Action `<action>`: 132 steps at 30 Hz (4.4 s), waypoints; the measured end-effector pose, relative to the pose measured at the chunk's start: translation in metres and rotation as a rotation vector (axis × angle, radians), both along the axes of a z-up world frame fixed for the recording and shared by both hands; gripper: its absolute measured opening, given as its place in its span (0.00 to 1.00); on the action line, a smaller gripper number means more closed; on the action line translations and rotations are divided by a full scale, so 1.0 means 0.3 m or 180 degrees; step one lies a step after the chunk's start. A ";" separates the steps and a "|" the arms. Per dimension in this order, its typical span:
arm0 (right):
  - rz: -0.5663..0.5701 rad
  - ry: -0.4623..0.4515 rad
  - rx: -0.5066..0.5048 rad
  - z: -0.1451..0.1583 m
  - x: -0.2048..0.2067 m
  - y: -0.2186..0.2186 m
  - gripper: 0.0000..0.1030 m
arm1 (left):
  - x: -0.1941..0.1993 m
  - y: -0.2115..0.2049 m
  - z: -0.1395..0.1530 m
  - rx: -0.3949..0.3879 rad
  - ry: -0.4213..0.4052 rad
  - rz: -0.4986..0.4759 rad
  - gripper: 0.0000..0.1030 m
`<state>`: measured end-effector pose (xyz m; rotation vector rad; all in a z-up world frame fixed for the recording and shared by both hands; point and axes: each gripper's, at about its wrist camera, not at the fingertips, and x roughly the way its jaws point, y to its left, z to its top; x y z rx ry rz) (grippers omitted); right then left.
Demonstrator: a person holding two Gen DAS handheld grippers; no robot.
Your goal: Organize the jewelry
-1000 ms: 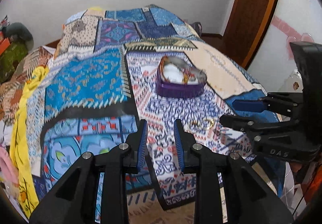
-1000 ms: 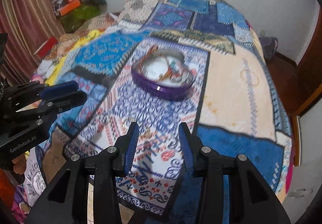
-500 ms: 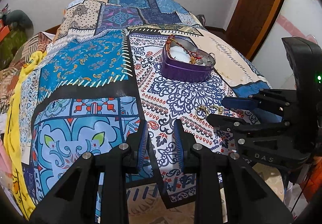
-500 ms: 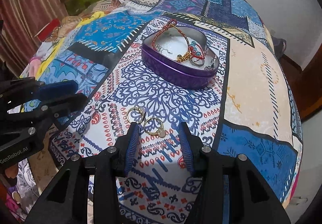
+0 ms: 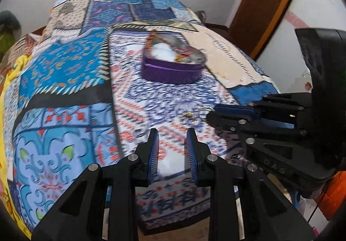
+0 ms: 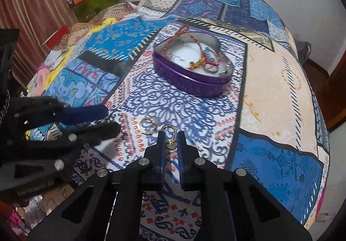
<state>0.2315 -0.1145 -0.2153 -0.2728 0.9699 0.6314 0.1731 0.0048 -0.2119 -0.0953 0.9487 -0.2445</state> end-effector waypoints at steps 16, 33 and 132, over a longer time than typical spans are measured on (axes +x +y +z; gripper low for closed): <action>-0.0210 -0.0099 0.0154 0.047 0.018 -0.105 0.09 | 0.084 -0.075 -0.047 0.0185 -0.0006 -0.0087 0.24; -0.0320 -0.0247 0.0322 0.122 0.064 -0.098 0.09 | 0.079 -0.015 0.044 0.0117 -0.0251 0.0017 0.16; -0.1090 -0.2693 0.1060 0.737 -0.583 -0.222 0.99 | -0.557 -0.034 0.779 0.0349 -0.2676 0.0977 0.96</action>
